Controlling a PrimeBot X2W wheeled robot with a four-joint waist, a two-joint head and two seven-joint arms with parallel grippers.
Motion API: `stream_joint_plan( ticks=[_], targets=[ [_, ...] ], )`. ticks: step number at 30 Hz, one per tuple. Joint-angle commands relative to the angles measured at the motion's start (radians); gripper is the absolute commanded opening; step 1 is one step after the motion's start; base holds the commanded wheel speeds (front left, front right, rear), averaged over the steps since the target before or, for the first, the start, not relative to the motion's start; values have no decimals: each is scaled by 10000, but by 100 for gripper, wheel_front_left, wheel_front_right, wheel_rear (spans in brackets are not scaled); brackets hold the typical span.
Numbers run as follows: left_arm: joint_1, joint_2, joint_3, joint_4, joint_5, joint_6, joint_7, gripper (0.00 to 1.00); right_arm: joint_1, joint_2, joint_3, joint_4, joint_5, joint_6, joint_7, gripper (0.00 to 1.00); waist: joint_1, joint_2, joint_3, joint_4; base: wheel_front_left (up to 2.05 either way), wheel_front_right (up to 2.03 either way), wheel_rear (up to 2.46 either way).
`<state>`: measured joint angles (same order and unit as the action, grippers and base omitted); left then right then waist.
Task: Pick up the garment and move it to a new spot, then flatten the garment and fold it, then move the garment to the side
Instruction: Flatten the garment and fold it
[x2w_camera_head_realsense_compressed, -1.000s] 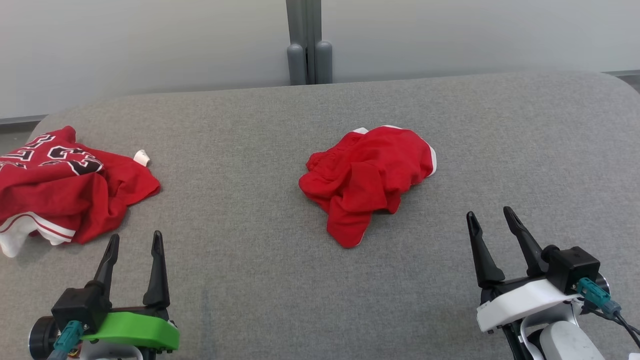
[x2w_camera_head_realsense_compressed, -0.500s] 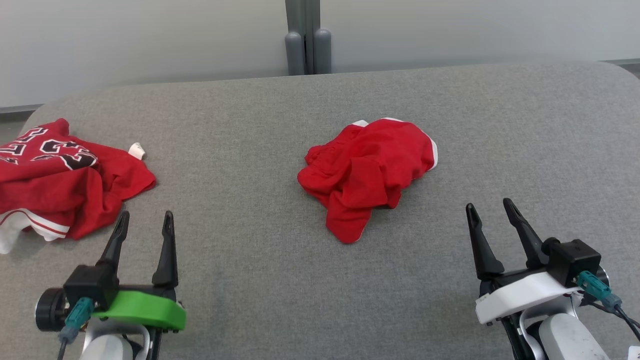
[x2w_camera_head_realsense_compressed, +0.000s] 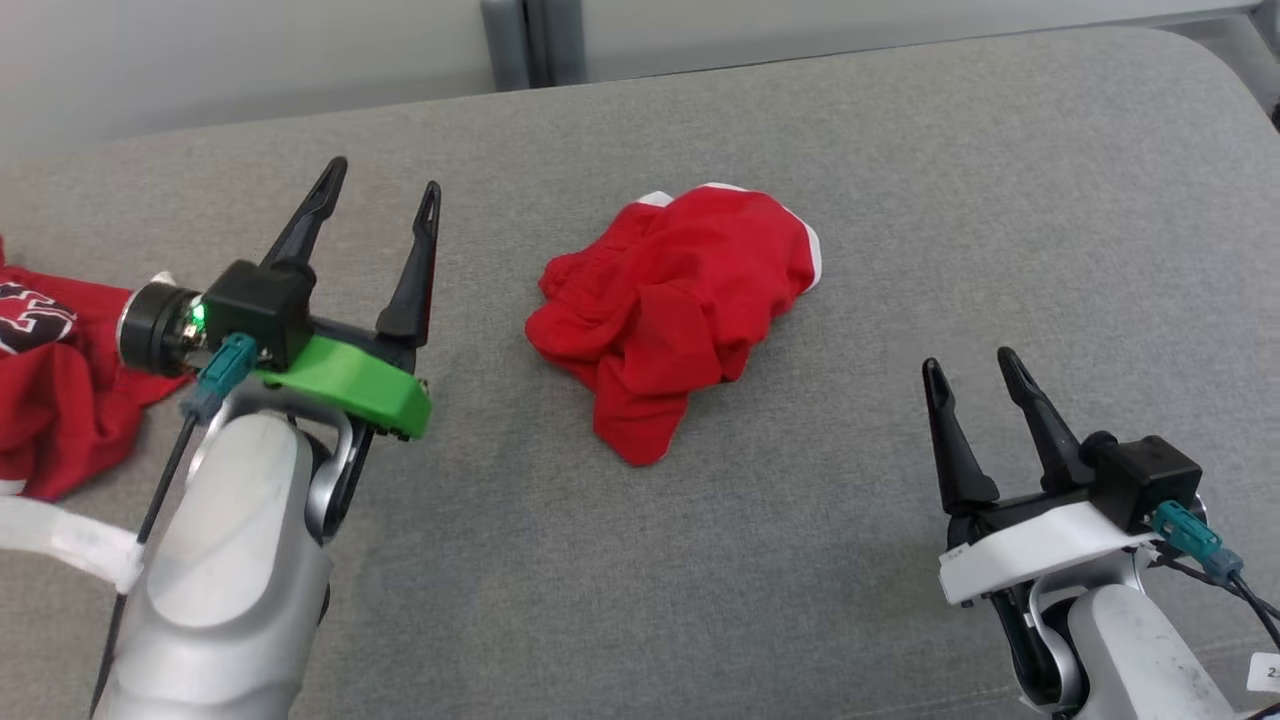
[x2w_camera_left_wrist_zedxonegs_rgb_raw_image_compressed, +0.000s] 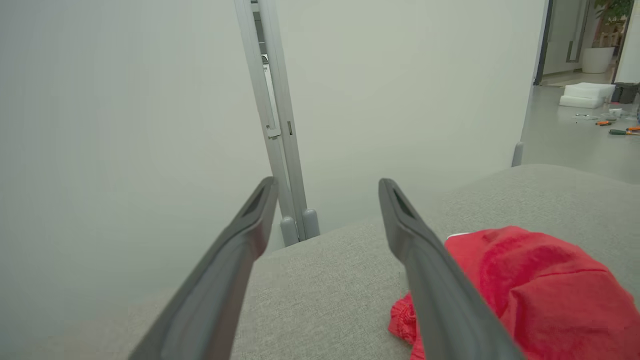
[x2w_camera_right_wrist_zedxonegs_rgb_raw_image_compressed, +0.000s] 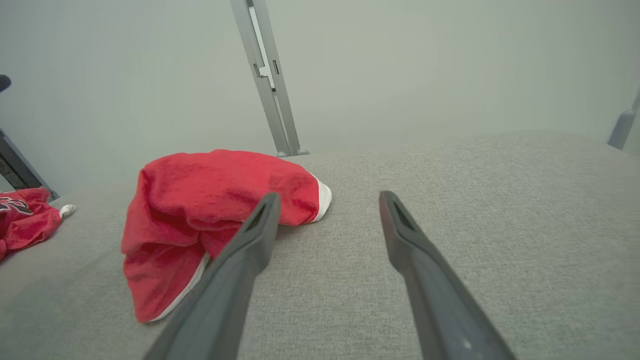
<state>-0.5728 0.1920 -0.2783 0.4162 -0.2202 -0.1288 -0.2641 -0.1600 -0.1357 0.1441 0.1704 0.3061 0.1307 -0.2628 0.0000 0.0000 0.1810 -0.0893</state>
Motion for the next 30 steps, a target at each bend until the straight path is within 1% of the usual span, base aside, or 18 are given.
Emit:
stream_joint_plan(
  ticks=[1,5,9,15,20,22,27,30],
  targets=[
    [-407,111,-250,353,-147,-20,-2,100,-161,39,-37,-35,55,1,-30,100,0,0,596,-639,0,0,0],
    [-1090,183,-948,1403,-508,-20,5,100,-279,117,-87,-50,84,1,-30,100,0,0,906,-1056,0,0,0],
    [-1375,254,-1618,2403,-860,-20,18,100,-376,169,-135,-80,95,1,-30,100,0,0,1100,-1318,0,0,0],
    [-1455,281,-2680,3689,-1578,-21,327,100,-443,215,-166,-69,73,1,-30,100,0,0,1250,-1439,0,0,0],
    [-1553,202,-3526,4355,-2160,-21,719,99,-534,240,-97,-4,59,1,-30,100,0,0,1254,-1470,0,0,0],
    [-1607,202,-3824,4528,-2438,-21,802,0,-550,233,-77,6,53,1,-30,100,0,0,1230,-1476,0,0,0],
    [-1727,165,-4401,4757,-2939,-21,627,0,-471,168,-118,61,29,1,-30,100,0,0,1081,-1403,0,0,0],
    [-1878,226,-4423,4814,-3164,-21,326,0,-323,134,-180,67,-3,1,-30,100,0,0,908,-1251,0,0,0]
  ],
)
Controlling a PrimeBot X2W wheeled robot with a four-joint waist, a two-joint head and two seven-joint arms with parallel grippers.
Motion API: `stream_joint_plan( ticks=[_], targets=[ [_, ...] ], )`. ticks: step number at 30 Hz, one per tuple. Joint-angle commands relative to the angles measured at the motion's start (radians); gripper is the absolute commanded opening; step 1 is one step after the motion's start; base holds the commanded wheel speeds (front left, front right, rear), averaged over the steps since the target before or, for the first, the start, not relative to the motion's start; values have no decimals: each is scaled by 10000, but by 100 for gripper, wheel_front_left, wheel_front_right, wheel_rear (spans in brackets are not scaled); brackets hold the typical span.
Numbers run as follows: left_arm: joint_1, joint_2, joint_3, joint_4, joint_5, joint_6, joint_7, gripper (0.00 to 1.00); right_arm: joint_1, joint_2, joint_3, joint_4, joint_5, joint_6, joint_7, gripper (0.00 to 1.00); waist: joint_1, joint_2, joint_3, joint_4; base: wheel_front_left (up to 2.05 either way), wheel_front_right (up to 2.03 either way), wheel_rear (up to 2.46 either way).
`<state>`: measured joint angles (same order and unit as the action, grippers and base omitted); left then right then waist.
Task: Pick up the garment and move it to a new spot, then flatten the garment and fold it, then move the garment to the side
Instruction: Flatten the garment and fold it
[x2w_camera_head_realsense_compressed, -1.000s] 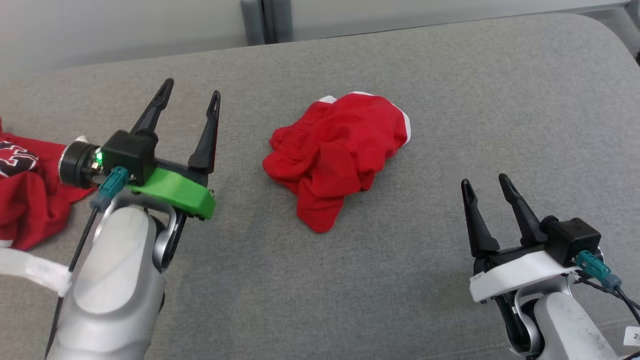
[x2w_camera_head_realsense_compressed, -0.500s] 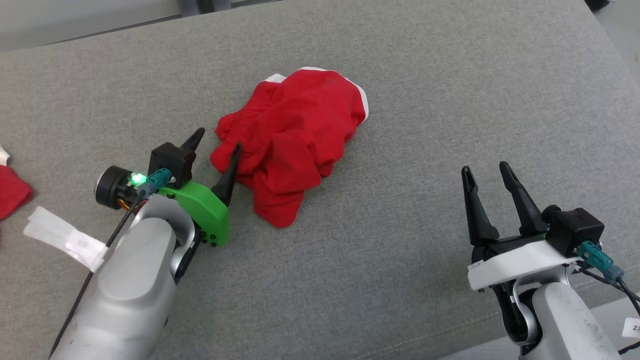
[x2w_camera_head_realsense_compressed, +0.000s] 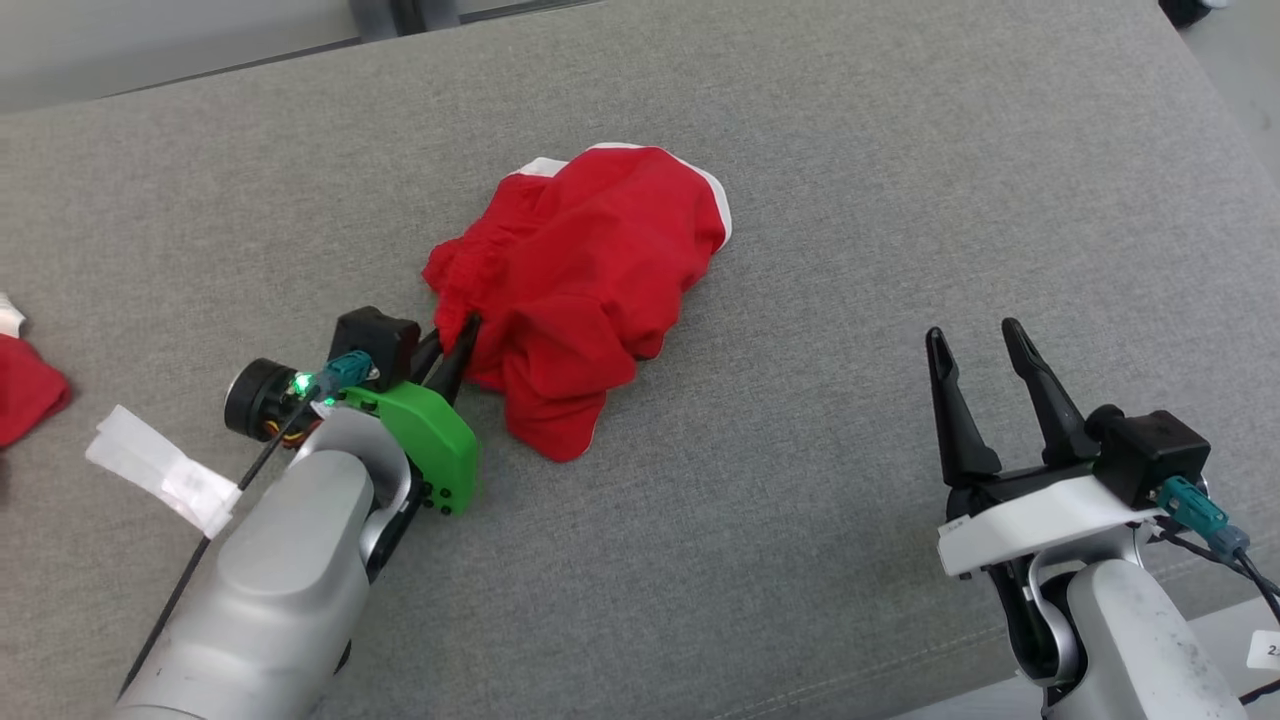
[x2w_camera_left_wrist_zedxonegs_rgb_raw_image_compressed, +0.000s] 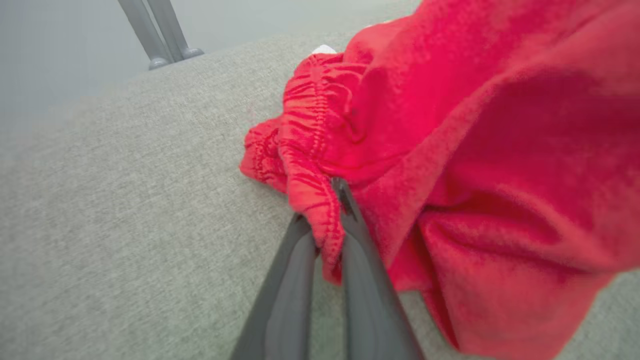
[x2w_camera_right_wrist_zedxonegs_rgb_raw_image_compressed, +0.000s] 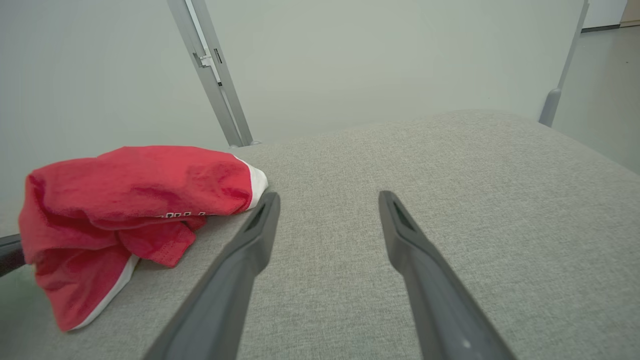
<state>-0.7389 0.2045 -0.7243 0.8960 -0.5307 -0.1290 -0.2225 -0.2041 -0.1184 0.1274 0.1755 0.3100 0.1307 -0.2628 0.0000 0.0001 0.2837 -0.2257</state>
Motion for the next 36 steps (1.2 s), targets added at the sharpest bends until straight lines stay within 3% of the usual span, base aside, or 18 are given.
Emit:
stream_joint_plan(
  ticks=[1,5,9,18,22,26,32,33,34,36],
  targets=[
    [-259,144,110,31,-63,-19,-174,0,155,-43,-10,17,-44,1,-30,100,0,-1,-180,162,0,0,0],
    [-299,322,468,-207,-5,196,-399,0,325,-90,-14,36,-77,1,-30,100,0,-1,-531,492,0,0,0],
    [156,661,1046,-1292,198,536,-431,0,517,-120,-63,52,-106,1,-30,100,0,-1,-892,961,0,0,0],
    [3111,1364,2108,-4148,444,1408,-429,0,892,-77,15,112,-132,1,-30,100,0,-1,-1443,1961,0,0,0],
    [4519,1296,2229,-4551,140,1571,-421,0,967,-131,43,149,-110,1,-30,100,0,-1,-1424,2251,0,0,0],
    [5564,875,2136,-4573,-45,1586,-421,0,950,-171,21,157,-91,1,-30,100,0,-1,-1394,2398,0,0,0],
    [5983,338,1932,-4310,83,1404,-422,0,950,-255,9,168,-62,1,-30,100,0,-1,-1329,2547,0,0,0],
    [5949,273,1999,-4336,104,1415,-422,45,945,-259,7,175,-62,1,-30,100,0,-1,-1324,2562,0,0,0],
    [5881,213,2133,-4431,141,1464,-422,100,935,-249,5,179,-71,1,-30,100,0,-1,-1321,2575,0,0,0],
    [5813,199,2376,-4636,249,1536,-422,100,932,-202,-3,173,-108,1,-30,100,0,-1,-1324,2577,0,0,0]
  ],
)
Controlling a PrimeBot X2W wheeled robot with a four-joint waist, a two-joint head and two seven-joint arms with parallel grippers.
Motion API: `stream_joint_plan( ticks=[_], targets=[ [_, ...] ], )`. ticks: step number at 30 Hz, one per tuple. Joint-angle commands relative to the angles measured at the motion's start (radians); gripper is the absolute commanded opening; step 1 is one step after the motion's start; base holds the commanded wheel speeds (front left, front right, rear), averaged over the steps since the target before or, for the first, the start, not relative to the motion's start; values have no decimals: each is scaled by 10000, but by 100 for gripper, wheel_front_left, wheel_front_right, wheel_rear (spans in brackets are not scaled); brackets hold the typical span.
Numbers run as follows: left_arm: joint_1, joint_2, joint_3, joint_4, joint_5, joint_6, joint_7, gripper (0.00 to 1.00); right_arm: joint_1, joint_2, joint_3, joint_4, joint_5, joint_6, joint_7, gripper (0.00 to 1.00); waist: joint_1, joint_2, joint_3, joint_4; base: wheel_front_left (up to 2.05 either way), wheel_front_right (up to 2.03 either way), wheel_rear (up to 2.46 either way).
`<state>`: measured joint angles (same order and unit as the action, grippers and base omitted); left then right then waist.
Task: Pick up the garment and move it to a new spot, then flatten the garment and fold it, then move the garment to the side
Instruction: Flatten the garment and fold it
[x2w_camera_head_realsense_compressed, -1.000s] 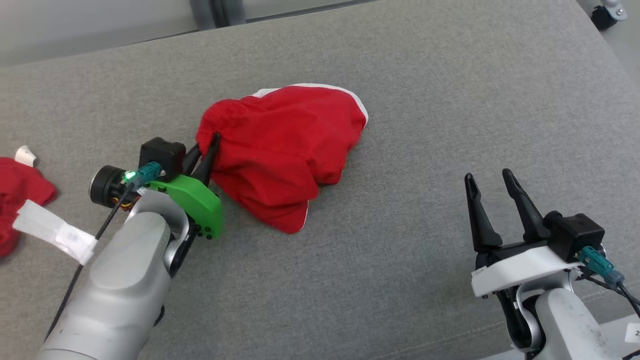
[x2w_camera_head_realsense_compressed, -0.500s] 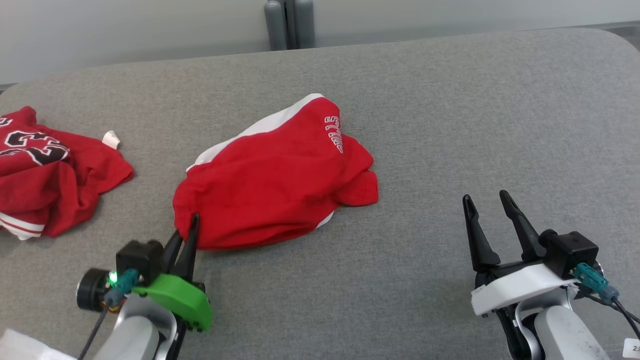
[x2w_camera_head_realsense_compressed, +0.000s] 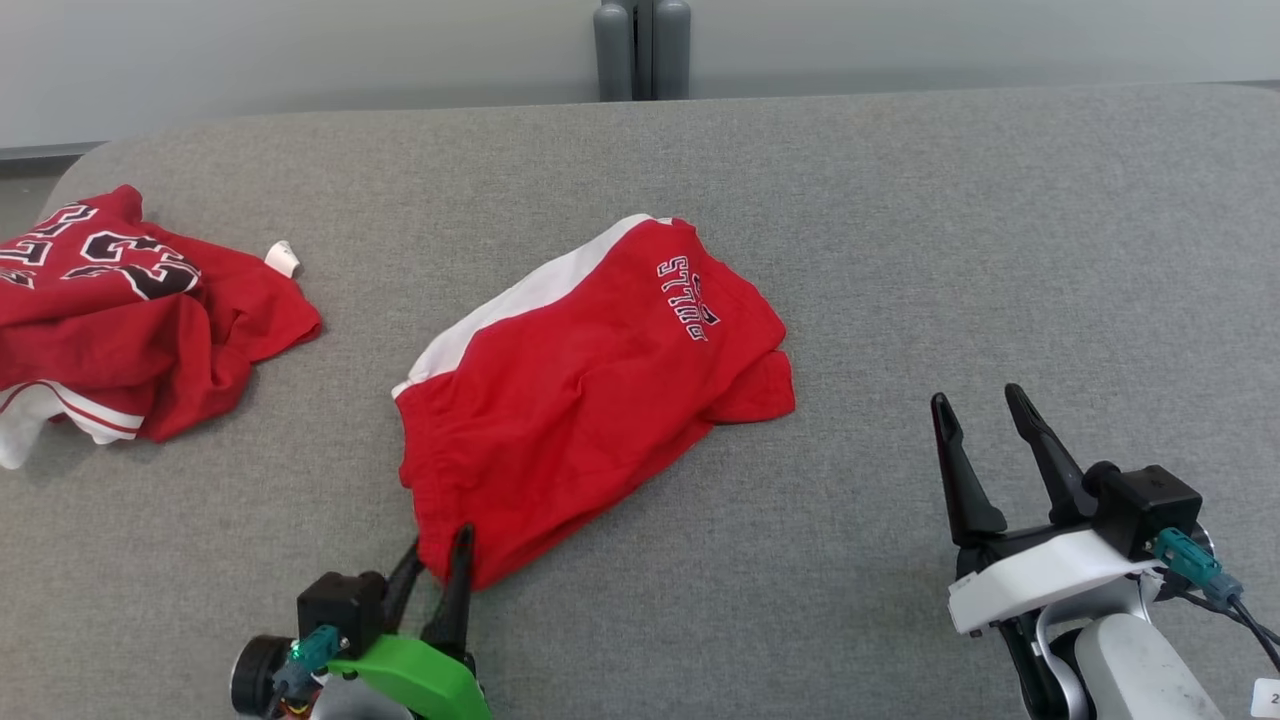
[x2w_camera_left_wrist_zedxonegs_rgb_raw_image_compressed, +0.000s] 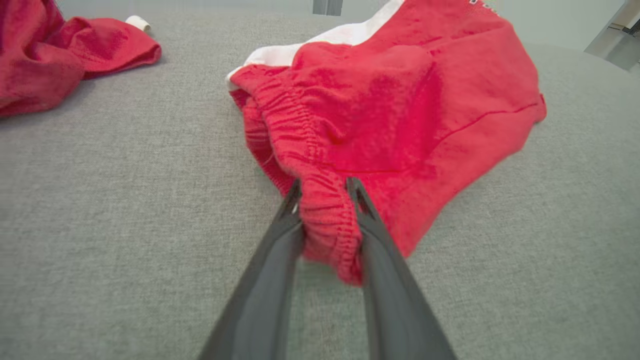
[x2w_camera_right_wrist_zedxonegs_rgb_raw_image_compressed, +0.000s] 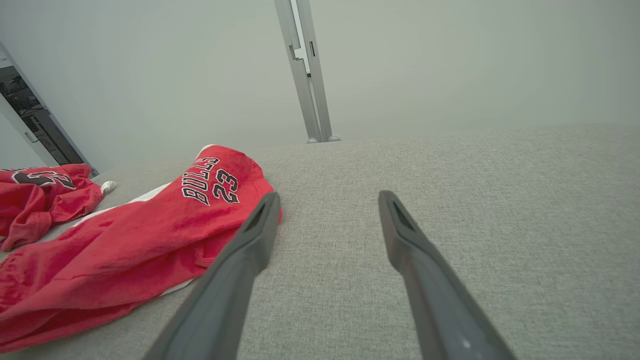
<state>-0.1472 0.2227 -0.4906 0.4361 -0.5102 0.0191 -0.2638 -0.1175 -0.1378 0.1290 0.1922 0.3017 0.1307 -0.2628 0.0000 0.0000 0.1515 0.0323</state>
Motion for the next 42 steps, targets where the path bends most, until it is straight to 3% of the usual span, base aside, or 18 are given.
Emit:
stream_joint_plan(
  ticks=[1,9,16,29,42],
  targets=[
    [-104,17,153,-134,92,69,-8,100,60,-1,-22,13,-19,1,-30,100,0,0,-5,-8,0,0,0],
    [-13,267,1389,-1500,754,129,-9,100,51,92,-58,43,66,1,-30,100,0,0,57,-219,0,0,0],
    [-1118,718,2023,-1576,1125,7,-9,100,-198,69,34,73,127,1,-30,100,0,0,320,-563,0,0,0],
    [-2957,1129,2100,402,872,-359,970,100,-490,116,-7,112,165,1,-30,100,0,0,902,-1212,0,0,0],
    [-3059,820,1695,2607,297,-956,2109,97,-548,137,-85,192,145,1,-30,100,0,0,978,-1304,0,0,0]
  ],
)
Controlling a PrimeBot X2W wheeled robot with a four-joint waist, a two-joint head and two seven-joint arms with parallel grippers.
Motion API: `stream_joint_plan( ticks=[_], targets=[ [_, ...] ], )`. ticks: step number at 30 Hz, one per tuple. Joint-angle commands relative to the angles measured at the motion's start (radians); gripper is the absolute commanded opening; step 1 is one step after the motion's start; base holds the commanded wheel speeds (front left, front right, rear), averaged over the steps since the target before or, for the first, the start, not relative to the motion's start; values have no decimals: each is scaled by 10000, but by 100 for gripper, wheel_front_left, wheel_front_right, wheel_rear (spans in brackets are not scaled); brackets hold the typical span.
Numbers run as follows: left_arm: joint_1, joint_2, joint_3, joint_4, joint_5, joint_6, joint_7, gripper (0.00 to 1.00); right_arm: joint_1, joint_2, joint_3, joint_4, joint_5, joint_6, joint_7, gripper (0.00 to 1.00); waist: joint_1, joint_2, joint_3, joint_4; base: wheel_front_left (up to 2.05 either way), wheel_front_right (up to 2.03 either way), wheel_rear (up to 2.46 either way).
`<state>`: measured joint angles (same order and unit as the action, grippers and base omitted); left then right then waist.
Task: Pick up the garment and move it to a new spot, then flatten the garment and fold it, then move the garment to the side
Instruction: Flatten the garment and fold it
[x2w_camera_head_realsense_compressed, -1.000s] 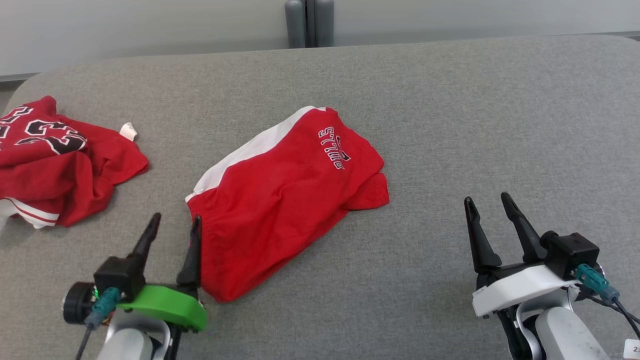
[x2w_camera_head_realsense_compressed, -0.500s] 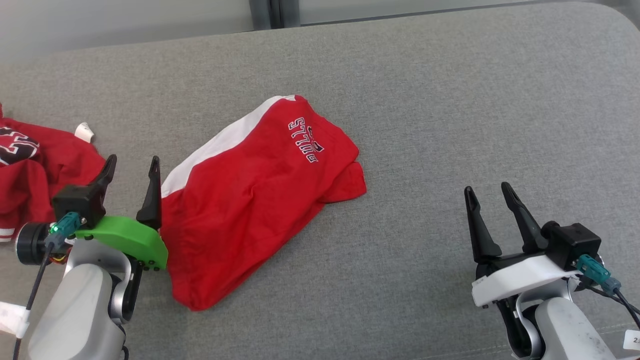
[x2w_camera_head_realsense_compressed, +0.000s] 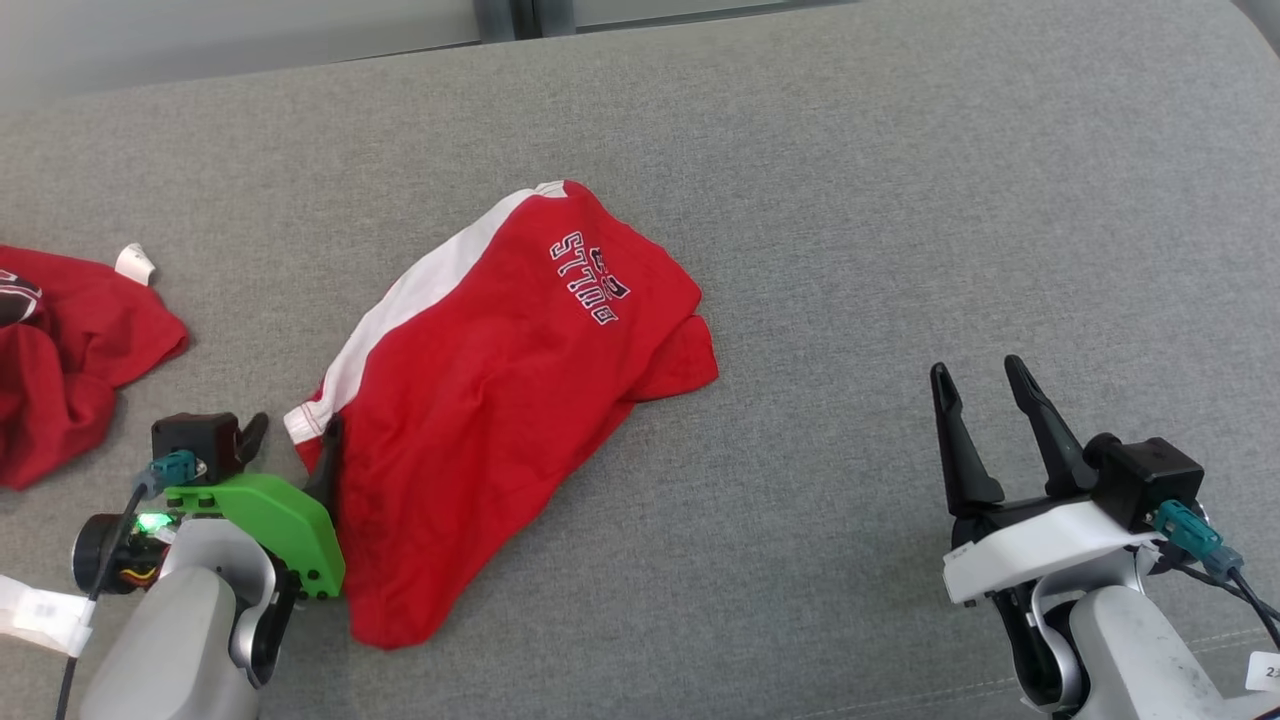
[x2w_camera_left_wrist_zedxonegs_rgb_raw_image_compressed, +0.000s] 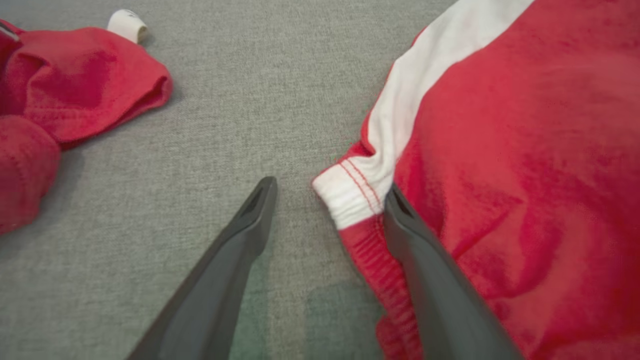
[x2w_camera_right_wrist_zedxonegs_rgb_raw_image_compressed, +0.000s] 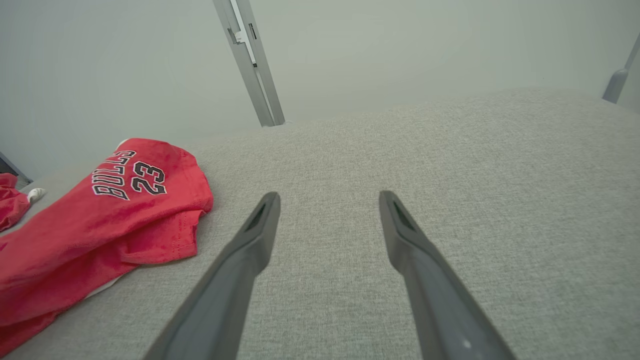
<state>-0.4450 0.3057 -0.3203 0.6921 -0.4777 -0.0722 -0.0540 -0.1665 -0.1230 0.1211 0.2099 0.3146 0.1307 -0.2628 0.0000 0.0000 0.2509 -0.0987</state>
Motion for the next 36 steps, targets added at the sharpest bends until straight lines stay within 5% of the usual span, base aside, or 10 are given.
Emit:
stream_joint_plan(
  ticks=[1,2,3,13,21,36],
  targets=[
    [-99,-84,-53,134,-94,-116,47,88,-76,-8,3,25,16,1,-30,100,0,0,-39,4,0,0,0],
    [-114,-135,-101,204,-135,-158,86,38,-83,-5,15,33,15,1,-30,100,0,0,-58,1,0,0,0],
    [-146,-151,-190,259,-110,-220,50,0,-97,1,41,38,16,1,-30,100,0,0,-79,-8,0,0,0],
    [-1194,-221,-364,183,386,-65,-1503,0,-3,-62,69,124,57,1,-30,100,0,0,-379,-180,0,0,0],
    [-1985,-471,-404,-1129,928,88,-2088,0,257,-18,-42,175,-49,1,-30,100,0,0,-820,-104,0,0,0],
    [2533,-863,-1610,-3319,1159,162,-2116,0,743,-82,-130,171,-120,1,-30,100,0,0,-1386,817,0,0,0]
  ],
)
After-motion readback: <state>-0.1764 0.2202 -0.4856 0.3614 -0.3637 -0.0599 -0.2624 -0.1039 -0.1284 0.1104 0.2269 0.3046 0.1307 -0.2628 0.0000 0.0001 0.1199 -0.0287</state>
